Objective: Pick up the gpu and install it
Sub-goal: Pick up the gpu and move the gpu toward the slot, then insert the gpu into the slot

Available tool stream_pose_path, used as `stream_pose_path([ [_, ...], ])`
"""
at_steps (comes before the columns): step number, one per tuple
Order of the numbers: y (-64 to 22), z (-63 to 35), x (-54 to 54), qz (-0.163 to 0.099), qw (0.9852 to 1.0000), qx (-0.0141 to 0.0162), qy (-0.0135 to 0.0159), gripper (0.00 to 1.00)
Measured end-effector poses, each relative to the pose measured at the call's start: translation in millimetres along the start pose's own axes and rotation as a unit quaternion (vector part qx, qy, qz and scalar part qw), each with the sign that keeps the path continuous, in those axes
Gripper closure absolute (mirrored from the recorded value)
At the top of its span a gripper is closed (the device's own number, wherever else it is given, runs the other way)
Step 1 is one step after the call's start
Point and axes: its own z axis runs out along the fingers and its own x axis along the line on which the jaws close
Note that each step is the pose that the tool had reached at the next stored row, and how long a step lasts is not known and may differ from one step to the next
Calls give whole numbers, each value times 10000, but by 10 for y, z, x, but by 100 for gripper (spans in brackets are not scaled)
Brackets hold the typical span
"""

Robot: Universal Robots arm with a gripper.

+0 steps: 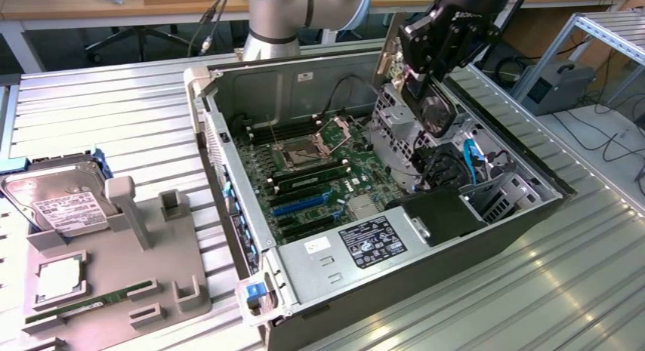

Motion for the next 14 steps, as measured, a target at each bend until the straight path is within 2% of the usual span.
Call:
stream_pose_path([
  [3,97,5,4,0,10000,0,0,73],
  [14,100,5,4,0,10000,0,0,73],
])
